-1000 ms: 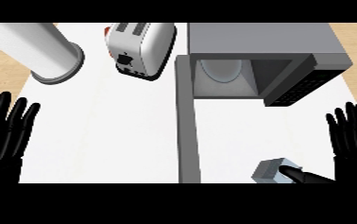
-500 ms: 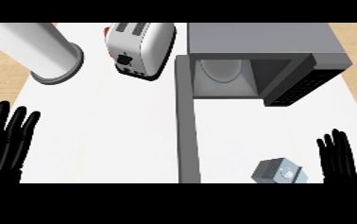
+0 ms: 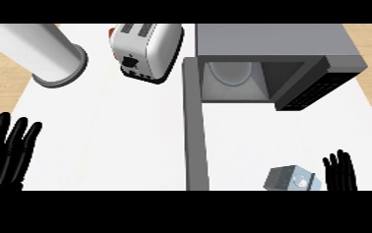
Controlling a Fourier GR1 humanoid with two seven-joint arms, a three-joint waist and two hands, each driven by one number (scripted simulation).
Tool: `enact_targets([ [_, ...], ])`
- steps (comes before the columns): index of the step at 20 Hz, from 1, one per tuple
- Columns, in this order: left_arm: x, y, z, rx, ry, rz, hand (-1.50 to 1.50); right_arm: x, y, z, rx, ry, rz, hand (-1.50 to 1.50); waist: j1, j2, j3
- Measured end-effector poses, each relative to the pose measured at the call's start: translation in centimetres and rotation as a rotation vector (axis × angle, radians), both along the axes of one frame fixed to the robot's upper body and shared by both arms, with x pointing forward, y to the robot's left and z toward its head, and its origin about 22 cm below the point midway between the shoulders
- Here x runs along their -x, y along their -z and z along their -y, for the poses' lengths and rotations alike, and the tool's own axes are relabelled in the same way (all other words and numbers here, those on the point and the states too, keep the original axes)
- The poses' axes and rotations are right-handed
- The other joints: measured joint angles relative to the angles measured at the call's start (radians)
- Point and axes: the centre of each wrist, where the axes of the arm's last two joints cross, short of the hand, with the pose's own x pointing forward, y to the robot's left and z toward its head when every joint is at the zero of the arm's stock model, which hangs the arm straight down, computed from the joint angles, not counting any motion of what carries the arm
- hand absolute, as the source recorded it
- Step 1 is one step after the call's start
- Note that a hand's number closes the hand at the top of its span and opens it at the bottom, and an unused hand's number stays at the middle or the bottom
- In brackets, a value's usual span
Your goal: Pick up the milk, place it into the microwave and close the microwave
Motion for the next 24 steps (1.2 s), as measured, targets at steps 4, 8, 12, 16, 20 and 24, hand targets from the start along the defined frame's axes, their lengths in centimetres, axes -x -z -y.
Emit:
enact_targets([
  [4,0.3,-0.2,-0.4,-0.002,-0.006,0.009,-1.5,0.1,2.3,0.3,-0.038,-0.005,0.014,-1.5,0.001,0.0,0.0],
  [8,0.8,-0.2,0.4,-0.012,-0.007,0.006,-1.5,-0.5,4.4,0.2,-0.045,-0.001,0.004,-1.5,0.002,0.0,0.0],
  [12,0.9,-0.5,0.7,-0.019,0.0,0.006,-1.5,-0.1,6.5,1.0,-0.04,-0.009,-0.004,-1.5,0.002,0.001,0.0],
  [16,1.1,-0.6,0.9,-0.016,-0.009,0.008,-1.5,-0.6,8.2,1.4,-0.035,-0.021,-0.01,1.5,0.004,0.001,0.0],
  [20,1.5,-0.2,0.8,-0.012,-0.015,0.009,-1.5,-0.7,9.2,1.3,0.029,-0.1,0.01,1.5,0.006,0.0,0.0],
  [24,0.9,0.0,1.1,-0.009,-0.007,0.009,-1.5,-0.8,9.8,0.7,0.059,-0.13,0.067,1.5,0.003,0.0,0.0],
])
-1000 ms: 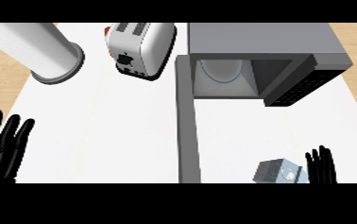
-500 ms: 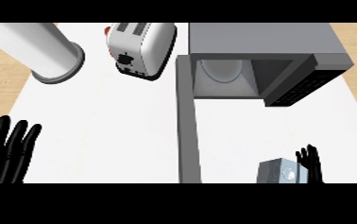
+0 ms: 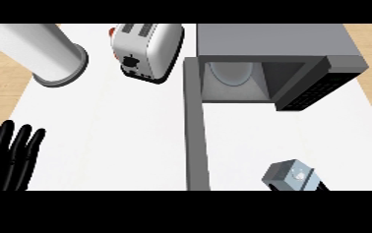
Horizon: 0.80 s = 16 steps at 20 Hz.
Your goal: Pick up the milk, place it into the microwave and close the microwave
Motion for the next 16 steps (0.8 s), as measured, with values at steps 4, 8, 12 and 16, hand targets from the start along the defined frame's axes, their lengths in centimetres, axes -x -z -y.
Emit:
enact_targets([
  [4,0.3,-0.2,-0.2,0.001,0.003,-0.007,-1.5,-0.4,-0.6,-1.0,-0.087,-0.076,0.067,1.5,-0.001,-0.001,0.0],
  [8,0.7,0.4,-0.8,0.003,-0.006,-0.008,-1.5,-1.0,-0.9,-1.8,-0.111,-0.144,0.137,1.5,0.0,-0.001,0.0],
  [12,0.8,0.8,-1.1,0.009,-0.005,-0.016,-1.5,-3.0,-1.4,-2.4,-0.071,-0.244,0.214,1.5,0.004,0.0,0.0],
  [16,1.4,-0.1,-1.3,0.018,-0.005,-0.019,-1.5,-5.1,-2.2,-3.3,-0.032,-0.312,0.254,1.5,0.003,0.0,0.0],
])
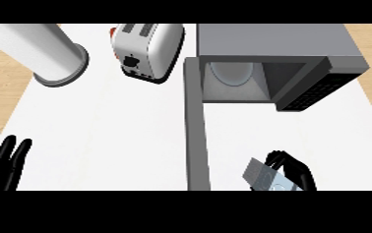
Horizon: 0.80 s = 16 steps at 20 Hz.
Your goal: Pick up the milk, place it into the microwave and close the microwave
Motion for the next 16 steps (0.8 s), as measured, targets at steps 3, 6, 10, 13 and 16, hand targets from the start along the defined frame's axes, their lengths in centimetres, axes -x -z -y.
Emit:
enact_targets([
  [3,-0.1,0.1,-0.6,-0.001,-0.005,-0.011,-1.5,-1.0,-1.2,-1.0,0.024,-0.006,0.018,1.5,-0.002,0.0,0.0],
  [6,-0.2,0.4,-0.8,0.004,-0.005,-0.014,-1.5,-2.4,-2.0,-2.5,0.041,0.006,0.041,1.5,-0.002,0.0,0.0],
  [10,-0.2,0.5,-1.0,-0.001,-0.012,-0.015,-1.5,-5.4,-4.5,-3.7,0.075,0.017,0.063,1.5,-0.001,0.0,0.0],
  [13,-0.5,0.7,-1.6,-0.002,-0.008,-0.024,-1.5,-7.6,-5.7,-6.0,0.112,0.023,0.078,1.5,0.001,0.001,0.0],
  [16,-0.8,0.9,-1.9,0.001,-0.018,-0.027,-1.5,-9.6,-6.9,-6.8,0.17,0.034,0.075,1.5,0.002,0.001,0.0],
])
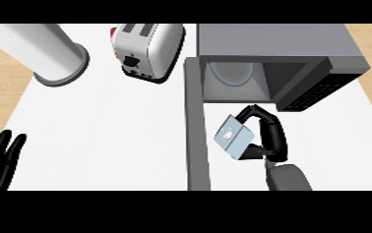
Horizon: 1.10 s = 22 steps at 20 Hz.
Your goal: Pick up the milk, place it into the microwave and close the microwave
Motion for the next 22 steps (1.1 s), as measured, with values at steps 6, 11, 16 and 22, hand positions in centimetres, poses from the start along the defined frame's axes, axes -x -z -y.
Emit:
enact_targets([
  [6,-0.6,0.2,-0.5,-0.01,-0.01,-0.004,-1.5,-5.2,-2.6,-1.7,0.103,0.097,-0.053,1.5,0.005,0.002,0.0],
  [11,-0.6,0.2,-1.6,-0.008,0.01,-0.008,-1.5,-9.3,-3.9,-1.2,0.185,0.155,-0.085,1.5,0.015,0.005,0.001],
  [16,-1.4,0.2,-1.5,-0.006,0.024,-0.005,-1.5,-12.5,-5.1,0.2,0.265,0.208,-0.091,1.5,0.028,0.011,0.001],
  [22,-1.6,0.2,-1.4,-0.009,0.041,0.013,-1.5,-14.8,-7.1,2.2,0.335,0.357,-0.071,1.5,0.056,0.021,0.001],
])
